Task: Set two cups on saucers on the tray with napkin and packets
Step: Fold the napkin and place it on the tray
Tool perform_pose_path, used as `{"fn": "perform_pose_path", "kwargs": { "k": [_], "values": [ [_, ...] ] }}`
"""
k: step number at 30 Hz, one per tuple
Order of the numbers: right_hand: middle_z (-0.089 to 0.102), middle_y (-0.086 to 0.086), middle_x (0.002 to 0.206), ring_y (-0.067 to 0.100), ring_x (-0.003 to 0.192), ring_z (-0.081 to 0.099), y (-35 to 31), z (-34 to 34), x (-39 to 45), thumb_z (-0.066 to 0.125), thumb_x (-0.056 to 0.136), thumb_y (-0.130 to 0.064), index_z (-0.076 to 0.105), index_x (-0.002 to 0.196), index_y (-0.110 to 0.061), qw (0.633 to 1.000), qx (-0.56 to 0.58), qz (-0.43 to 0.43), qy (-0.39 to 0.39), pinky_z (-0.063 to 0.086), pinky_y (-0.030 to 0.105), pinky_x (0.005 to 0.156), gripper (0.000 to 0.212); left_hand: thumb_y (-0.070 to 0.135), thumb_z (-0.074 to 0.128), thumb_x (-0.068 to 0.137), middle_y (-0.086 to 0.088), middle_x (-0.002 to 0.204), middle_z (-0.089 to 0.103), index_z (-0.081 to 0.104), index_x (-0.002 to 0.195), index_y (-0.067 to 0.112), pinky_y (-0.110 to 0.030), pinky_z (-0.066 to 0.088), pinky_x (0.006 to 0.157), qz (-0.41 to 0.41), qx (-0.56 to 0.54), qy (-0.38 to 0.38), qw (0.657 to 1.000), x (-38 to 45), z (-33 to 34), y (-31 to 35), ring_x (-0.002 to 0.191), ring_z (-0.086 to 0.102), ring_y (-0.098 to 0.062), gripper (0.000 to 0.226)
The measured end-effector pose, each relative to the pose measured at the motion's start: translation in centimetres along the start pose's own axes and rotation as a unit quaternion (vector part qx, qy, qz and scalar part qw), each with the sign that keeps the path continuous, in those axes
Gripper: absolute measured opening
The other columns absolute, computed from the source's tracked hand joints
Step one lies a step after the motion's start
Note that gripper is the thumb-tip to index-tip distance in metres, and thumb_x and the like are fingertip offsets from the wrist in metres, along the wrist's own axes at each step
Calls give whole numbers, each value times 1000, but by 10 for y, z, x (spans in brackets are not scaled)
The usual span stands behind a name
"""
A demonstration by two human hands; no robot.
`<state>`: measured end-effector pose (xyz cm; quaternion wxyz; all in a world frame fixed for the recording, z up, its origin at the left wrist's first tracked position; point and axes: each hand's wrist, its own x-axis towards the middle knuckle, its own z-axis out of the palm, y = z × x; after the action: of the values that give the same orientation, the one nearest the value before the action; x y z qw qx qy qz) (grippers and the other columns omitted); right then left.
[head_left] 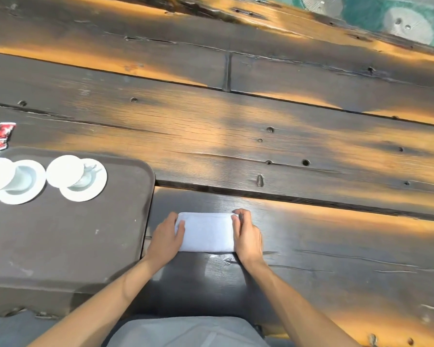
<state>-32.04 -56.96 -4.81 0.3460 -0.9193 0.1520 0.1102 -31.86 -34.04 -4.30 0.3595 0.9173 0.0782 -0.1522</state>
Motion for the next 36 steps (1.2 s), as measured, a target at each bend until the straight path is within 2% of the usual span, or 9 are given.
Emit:
{"fn": "perform_pose_path", "kwargs": {
  "k": [5, 7, 9, 13, 16, 19, 23, 30, 36],
  "values": [
    [69, 4, 76, 36, 72, 64, -4, 4, -1, 39, 107, -40, 46, 109, -29, 999, 1, 25, 20, 39, 36, 62, 13, 21, 48, 102, -5, 90, 46, 44, 91, 12, -39, 44, 66, -41, 30, 29, 998, -4, 10, 6, 75, 52, -28, 15],
    [70, 2, 82, 34, 77, 65, -6, 3, -2, 41, 106, -39, 47, 109, -27, 998, 3, 44, 36, 39, 35, 63, 13, 20, 54, 99, -9, 97, 50, 53, 102, 7, -37, 52, 62, -22, 96, 62, 993, -6, 10, 6, 77, 59, -28, 13],
    [69, -2, 99, 29, 88, 66, -10, 1, -4, 43, 105, -35, 51, 111, -27, 996, -1, 54, 71, 41, 35, 68, 13, 18, 64, 93, -15, 110, 53, 57, 116, 3, -37, 56, 71, 19, 155, 108, 982, -7, 11, 4, 91, 61, -29, 28],
    [63, -3, 122, 18, 114, 58, -21, -1, -15, 45, 103, -21, 58, 126, -20, 990, -40, -103, 85, 50, 38, 94, 26, 20, 53, 95, -19, 146, 46, 48, 140, 3, -49, 40, 104, 140, 239, 104, 955, -7, 18, 8, 136, 44, -35, 48],
    [51, 4, 152, 20, 144, 42, -32, 13, -25, 47, 102, -19, 53, 144, -13, 967, -106, -233, 7, 33, 39, 119, 43, 28, 39, 101, -14, 162, 32, 39, 150, 6, -52, 25, 117, 192, 269, 34, 943, -8, 29, 12, 152, 25, -30, 54],
    [28, 2, 167, 19, 157, 16, -32, 27, -24, 37, 106, -30, 32, 158, -15, 951, -185, -241, -61, 16, 44, 127, 55, 33, 29, 104, -11, 166, 21, 30, 155, 6, -48, 15, 123, 186, 277, -13, 943, -7, 37, 5, 155, 13, -26, 58],
    [6, 0, 171, 16, 158, -2, -4, 31, -13, 20, 107, -40, 11, 163, -17, 941, -274, -173, -96, 11, 50, 127, 61, 38, 24, 104, -10, 168, 13, 16, 160, 10, -47, 22, 123, 151, 290, -43, 944, -2, 38, -11, 155, 11, -24, 62],
    [12, 3, 171, 22, 159, -1, 11, 44, -6, 33, 102, -44, 18, 162, -17, 954, -249, -153, -65, 9, 48, 127, 68, 41, 22, 105, -8, 169, 10, 11, 161, 15, -44, 7, 124, 145, 324, -63, 933, 6, 46, -26, 156, 1, -23, 63],
    [10, 4, 171, 22, 158, -3, 7, 41, -6, 36, 101, -43, 19, 162, -16, 959, -221, -157, -84, 9, 50, 127, 68, 42, 25, 105, -8, 169, 10, 15, 160, 15, -46, 13, 125, 147, 317, -73, 934, 5, 42, -19, 156, 4, -25, 63]
  ]
}}
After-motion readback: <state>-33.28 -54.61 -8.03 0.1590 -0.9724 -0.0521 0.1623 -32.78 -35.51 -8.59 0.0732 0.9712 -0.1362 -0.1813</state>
